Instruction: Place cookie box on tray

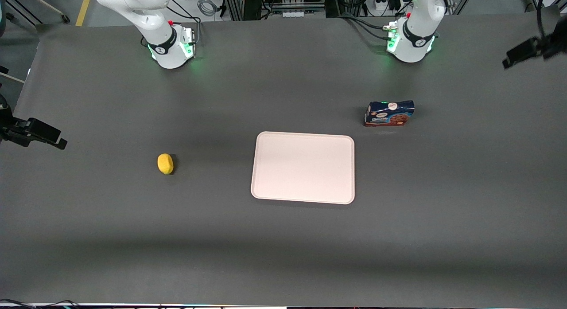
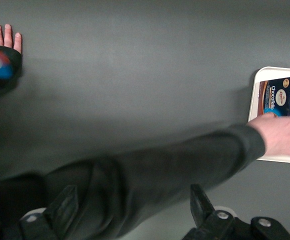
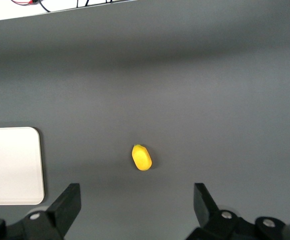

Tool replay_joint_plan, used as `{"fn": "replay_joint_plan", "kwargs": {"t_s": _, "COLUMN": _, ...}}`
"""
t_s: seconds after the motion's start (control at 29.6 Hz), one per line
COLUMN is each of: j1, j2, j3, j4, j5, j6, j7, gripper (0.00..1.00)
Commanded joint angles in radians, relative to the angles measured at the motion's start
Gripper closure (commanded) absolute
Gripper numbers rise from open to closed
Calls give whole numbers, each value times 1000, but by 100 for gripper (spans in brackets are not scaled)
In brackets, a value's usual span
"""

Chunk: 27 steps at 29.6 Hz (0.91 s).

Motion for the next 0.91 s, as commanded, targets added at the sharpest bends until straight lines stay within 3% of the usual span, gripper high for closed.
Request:
{"fn": "replay_joint_plan", "kwargs": {"t_s": 0.0, "j1": -7, "j2": -50, "j3": -32, "j4": 38, "j5": -30, "j6": -131, "j7": -270, "gripper": 0}}
{"fn": "replay_joint_plan", "kwargs": {"t_s": 0.3, "j1": -9, "j2": -110, "j3": -153, "j4": -55, "j5": -71, "j6": -142, "j7": -705, "gripper": 0}}
{"fn": "replay_joint_plan", "kwargs": {"t_s": 0.68, "j1": -12, "j2": -364, "j3": -193, "j4": -559, "j5": -143, "j6": 246, "j7": -951, "gripper": 0}}
{"fn": "replay_joint_plan", "kwargs": {"t_s": 0.88, "j1": -18, "j2": -388, "j3": -274, "j4": -733, "j5": -175, "j6": 439, "j7": -1068, "gripper": 0}}
